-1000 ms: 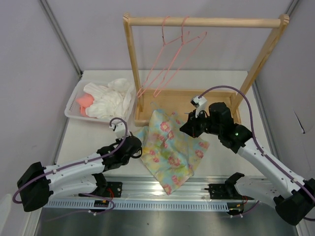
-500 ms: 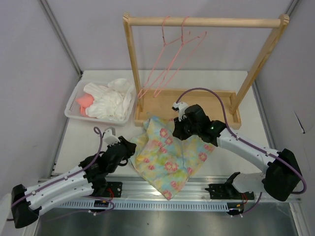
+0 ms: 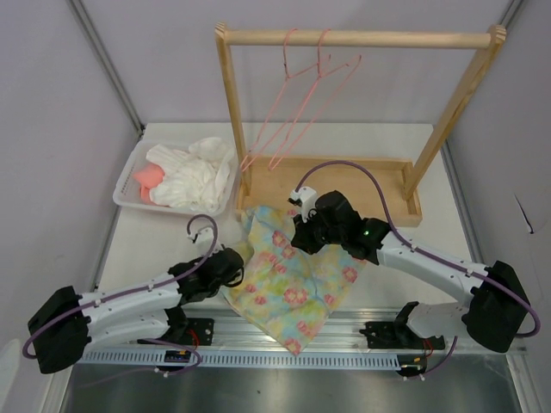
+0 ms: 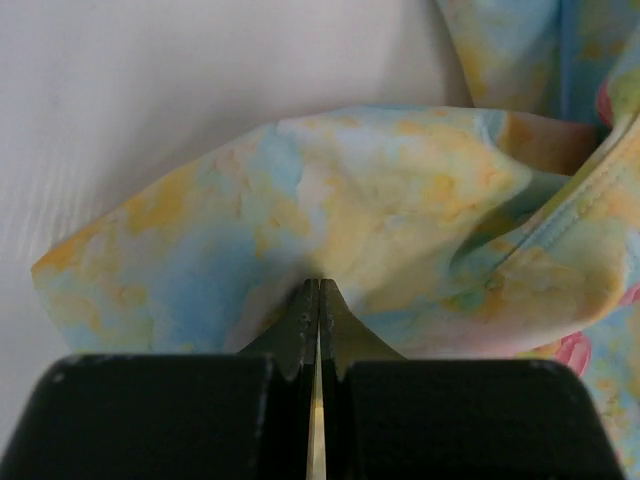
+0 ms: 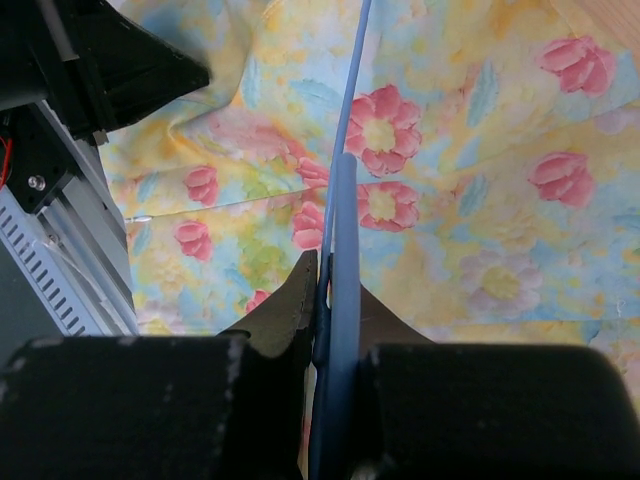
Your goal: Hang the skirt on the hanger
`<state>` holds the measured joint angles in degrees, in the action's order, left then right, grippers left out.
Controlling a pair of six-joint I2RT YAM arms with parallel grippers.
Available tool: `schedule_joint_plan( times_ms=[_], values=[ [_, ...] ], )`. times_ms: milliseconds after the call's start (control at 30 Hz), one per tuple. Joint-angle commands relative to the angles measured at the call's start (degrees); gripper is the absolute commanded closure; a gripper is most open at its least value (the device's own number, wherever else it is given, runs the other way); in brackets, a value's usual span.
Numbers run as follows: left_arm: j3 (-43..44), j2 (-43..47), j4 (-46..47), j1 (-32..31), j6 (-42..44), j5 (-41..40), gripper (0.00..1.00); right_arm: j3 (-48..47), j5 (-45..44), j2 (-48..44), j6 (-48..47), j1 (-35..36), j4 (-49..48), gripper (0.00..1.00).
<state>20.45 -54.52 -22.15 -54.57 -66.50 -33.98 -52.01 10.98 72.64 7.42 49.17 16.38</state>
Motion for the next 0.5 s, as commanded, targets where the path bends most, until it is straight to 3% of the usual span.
schedule_joint_plan(
  times_ms=[0, 233, 467],
  values=[
    [-0.83, 5.27, -3.77, 0.60, -9.50, 1.19, 1.00, -0.47, -0.16, 0.40, -2.85, 0.49, -0.03, 1.00],
    [-4.01, 16.88, -10.09, 0.60, -13.83, 6.46, 1.00, -3.09, 6.15, 0.92, -3.20, 1.45, -2.85, 1.00],
    [-1.82, 25.43, -15.55, 0.60, -9.98, 3.66, 1.00, -6.44, 6.51, 4.87, -5.14, 3.83, -1.35, 1.00]
  ],
)
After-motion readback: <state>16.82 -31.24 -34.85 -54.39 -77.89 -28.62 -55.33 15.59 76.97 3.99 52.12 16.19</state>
